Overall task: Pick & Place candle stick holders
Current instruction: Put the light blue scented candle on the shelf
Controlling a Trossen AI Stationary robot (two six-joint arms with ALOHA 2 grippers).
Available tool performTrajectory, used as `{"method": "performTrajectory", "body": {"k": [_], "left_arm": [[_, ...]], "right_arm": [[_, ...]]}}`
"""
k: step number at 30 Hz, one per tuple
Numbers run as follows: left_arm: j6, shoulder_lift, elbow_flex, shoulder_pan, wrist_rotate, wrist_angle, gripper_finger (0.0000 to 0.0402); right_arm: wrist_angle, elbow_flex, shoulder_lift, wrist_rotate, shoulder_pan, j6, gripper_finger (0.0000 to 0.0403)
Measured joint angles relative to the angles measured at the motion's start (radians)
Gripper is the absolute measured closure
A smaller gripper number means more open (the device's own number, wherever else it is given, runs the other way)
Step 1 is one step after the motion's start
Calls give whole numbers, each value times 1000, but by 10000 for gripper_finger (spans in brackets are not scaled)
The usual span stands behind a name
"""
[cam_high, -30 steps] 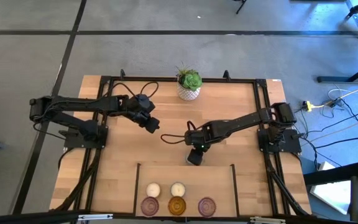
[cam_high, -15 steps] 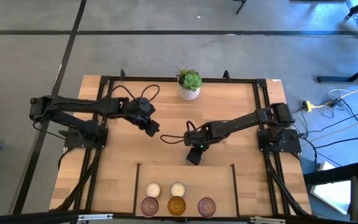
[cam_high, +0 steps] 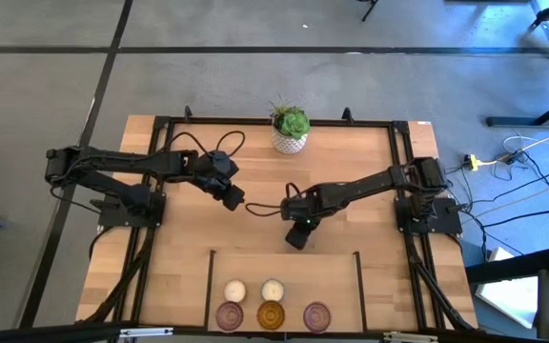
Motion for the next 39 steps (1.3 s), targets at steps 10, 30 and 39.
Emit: {"method": "performTrajectory", "body": {"k": [10,30,39], "left_arm": [[0,0,0,-13,-8,7,400],[37,0,0,-27,-52,8,400],[32,-5,0,-29,-74,8,400]], "right_arm": [[-160,67,-3,29,-74,-24,400],[-799,700,-8,116,-74,-185,402],[-954,836,-9,220,106,-116,403]]}}
